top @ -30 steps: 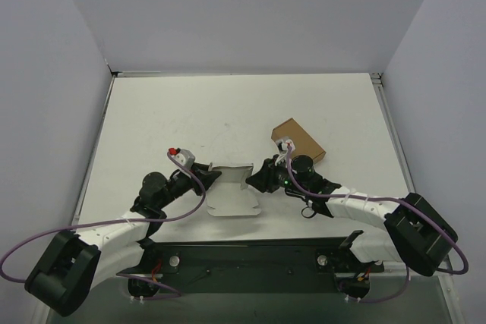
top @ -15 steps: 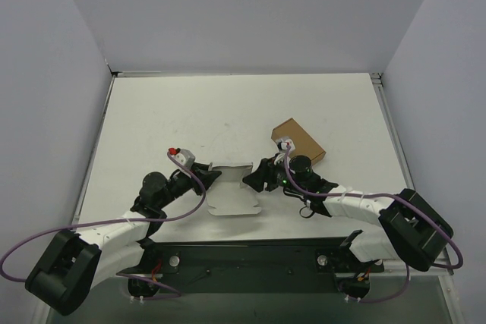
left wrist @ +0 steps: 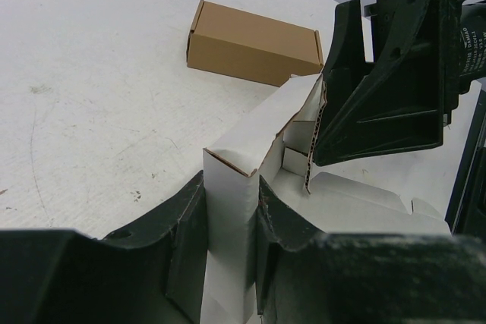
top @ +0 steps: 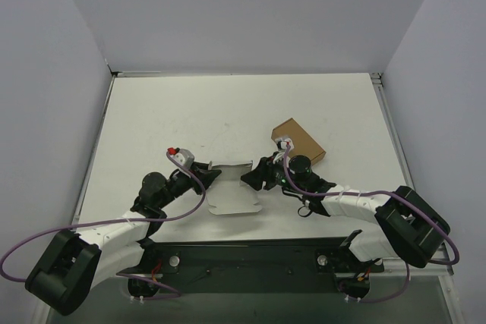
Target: Fold the paper box
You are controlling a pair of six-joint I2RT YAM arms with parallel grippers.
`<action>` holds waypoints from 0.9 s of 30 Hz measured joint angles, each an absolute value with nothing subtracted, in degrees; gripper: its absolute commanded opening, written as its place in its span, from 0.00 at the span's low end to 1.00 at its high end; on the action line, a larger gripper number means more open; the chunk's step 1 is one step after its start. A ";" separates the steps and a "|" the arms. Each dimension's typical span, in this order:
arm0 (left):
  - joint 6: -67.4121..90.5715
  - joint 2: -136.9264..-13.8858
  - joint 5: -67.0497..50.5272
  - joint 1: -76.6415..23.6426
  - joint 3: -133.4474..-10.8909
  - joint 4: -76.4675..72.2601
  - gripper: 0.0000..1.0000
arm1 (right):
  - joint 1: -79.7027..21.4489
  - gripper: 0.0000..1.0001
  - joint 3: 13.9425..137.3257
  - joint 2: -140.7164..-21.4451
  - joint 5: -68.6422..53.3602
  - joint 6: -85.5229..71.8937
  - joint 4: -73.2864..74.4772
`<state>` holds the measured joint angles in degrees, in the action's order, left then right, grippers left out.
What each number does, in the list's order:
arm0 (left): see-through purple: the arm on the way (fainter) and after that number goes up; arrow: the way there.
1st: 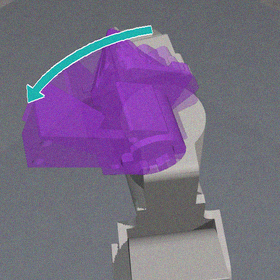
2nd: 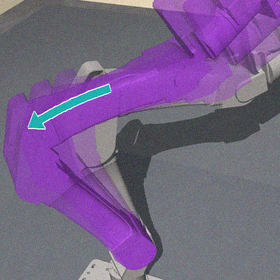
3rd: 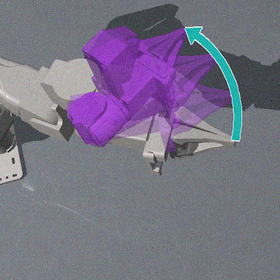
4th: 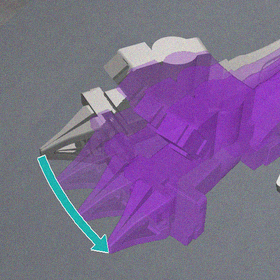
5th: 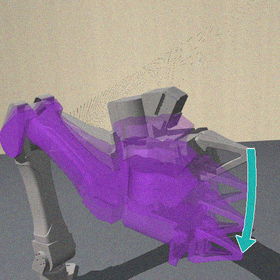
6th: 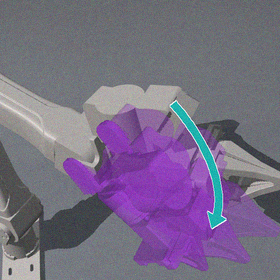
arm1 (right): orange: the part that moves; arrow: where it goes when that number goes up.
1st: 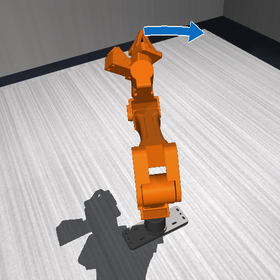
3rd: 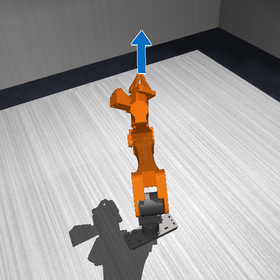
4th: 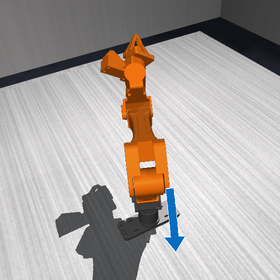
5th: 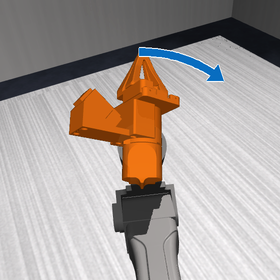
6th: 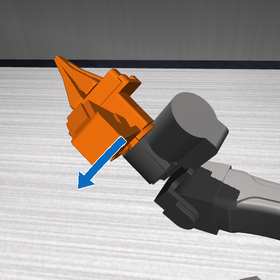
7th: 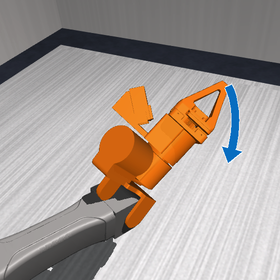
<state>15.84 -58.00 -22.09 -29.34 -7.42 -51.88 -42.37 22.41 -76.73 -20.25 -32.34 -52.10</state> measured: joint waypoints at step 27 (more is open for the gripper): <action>14.37 -58.78 -19.46 -31.09 -7.42 -51.51 0.06 | -47.16 0.07 23.64 -78.24 -6.13 -32.99 -49.87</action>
